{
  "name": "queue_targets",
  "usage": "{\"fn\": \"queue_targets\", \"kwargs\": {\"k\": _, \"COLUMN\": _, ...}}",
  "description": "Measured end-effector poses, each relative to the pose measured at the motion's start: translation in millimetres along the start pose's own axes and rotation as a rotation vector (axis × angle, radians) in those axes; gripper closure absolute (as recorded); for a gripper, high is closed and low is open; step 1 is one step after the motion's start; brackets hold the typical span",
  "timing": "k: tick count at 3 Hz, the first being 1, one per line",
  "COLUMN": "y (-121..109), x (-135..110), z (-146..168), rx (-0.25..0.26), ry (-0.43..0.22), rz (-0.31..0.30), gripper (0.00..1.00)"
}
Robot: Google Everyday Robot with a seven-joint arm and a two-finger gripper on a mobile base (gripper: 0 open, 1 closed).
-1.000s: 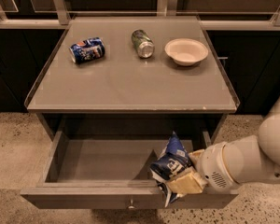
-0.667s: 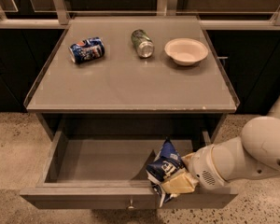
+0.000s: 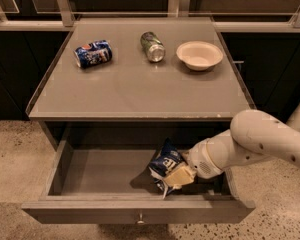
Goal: Place blue chip bag into top drawer
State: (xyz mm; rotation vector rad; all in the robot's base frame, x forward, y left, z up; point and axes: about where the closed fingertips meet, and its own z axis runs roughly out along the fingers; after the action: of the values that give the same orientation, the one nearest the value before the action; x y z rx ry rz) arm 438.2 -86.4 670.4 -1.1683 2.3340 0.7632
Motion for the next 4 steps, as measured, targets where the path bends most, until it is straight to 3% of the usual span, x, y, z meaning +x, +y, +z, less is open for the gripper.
{"fn": "queue_targets", "kwargs": {"k": 1, "y": -19.6, "x": -0.3, "z": 16.2, "rx": -0.015, "ry": 0.023, "rz": -0.002, "gripper": 1.0}}
{"fn": "queue_targets", "kwargs": {"k": 4, "y": -20.4, "x": -0.5, "z": 17.6, "rx": -0.017, "ry": 0.024, "rz": -0.003, "gripper": 0.34}}
